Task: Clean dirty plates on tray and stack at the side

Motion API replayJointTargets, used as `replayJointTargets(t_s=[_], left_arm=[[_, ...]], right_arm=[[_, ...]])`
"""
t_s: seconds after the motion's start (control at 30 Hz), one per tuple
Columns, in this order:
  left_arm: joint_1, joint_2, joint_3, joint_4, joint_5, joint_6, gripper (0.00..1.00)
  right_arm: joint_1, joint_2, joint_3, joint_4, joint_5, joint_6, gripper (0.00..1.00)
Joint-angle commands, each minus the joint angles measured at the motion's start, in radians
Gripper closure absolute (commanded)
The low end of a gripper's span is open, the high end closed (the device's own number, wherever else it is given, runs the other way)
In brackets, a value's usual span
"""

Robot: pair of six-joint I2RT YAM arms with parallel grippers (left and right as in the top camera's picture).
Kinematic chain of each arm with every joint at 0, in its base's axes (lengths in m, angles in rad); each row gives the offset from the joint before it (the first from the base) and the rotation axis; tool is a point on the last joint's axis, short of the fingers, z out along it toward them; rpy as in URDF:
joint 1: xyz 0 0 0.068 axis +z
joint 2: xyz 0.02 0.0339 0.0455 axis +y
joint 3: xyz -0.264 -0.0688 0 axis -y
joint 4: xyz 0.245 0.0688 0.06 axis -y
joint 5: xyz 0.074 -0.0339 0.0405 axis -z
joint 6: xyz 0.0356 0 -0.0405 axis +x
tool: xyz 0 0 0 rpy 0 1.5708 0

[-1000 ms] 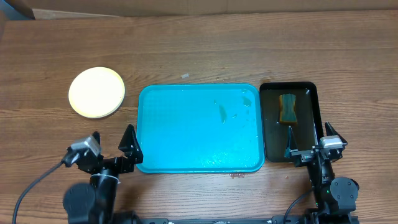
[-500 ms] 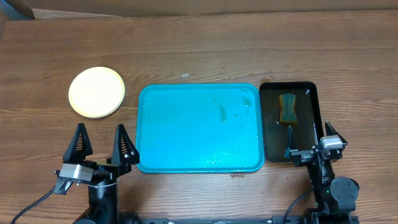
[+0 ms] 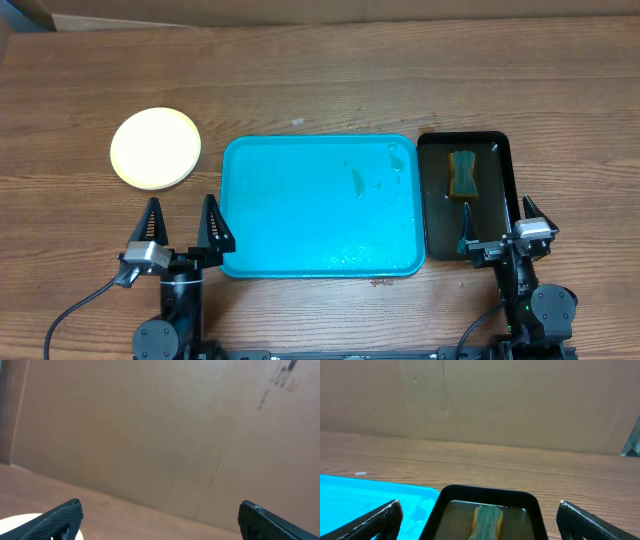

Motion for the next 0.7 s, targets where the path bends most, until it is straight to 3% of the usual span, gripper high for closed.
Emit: replayJointTargets(t_s=[0.0,0.3,0.4,0.67], left_arm=[[-0.002,-0.011,-0.035,-0.019,-0.013,0.069,0.0],[-0.001,-0.011,-0.051,-0.303,-0.014,0.266,0.0],[-0.001,-0.012,-0.051,-0.309,-0.004,0.342,0.0],[-0.001,-0.012,-0.051,-0.309,-0.002,0.333,0.0]], right_arm=[[0.003,-0.007,-0.011,0.006,0.005,-0.006,0.0],[0.003,-0.007,-0.011,0.006,0.005,-0.006,0.0],[0.003,-0.007,-0.011,0.006,0.005,-0.006,0.0],[0.003,-0.007,-0.011,0.006,0.005,-0.006,0.0]])
